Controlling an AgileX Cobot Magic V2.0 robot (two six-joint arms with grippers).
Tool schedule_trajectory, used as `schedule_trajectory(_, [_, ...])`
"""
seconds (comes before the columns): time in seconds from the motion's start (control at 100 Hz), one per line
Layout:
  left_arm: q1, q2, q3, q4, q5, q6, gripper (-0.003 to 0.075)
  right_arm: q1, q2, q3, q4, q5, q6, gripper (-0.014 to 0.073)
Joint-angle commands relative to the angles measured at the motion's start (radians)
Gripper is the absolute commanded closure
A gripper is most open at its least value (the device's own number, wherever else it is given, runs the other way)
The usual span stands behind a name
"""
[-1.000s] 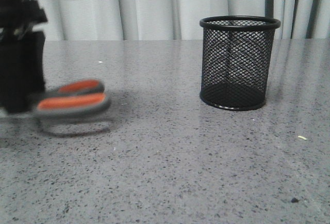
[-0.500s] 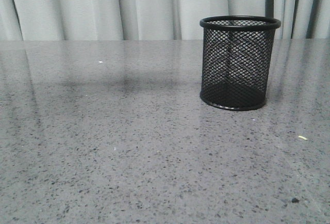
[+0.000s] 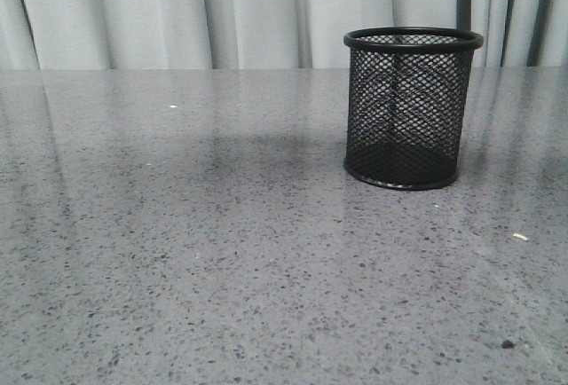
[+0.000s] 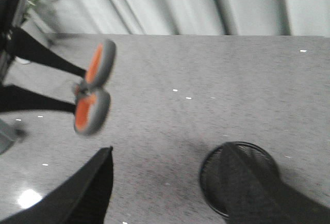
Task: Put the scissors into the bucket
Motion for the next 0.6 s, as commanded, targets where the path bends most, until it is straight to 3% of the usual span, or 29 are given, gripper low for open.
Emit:
schedule_trajectory(0.0, [-0.051, -0.041, -0.036, -0.032, -0.024, -0.012, 0.0739, 0.003, 0.029, -0.050, 0.124, -0.029, -0.044, 0.0189])
schedule_trajectory(0.28, [-0.150, -0.041, -0.036, -0.030, -0.096, -0.012, 0.0739, 0.003, 0.088, -0.066, 0.255, 0.031, -0.088, 0.0189])
schedule_trajectory(0.59, [-0.168, -0.041, -0.036, -0.030, -0.130, -0.012, 0.0739, 0.003, 0.126, -0.066, 0.341, 0.079, -0.131, 0.0189])
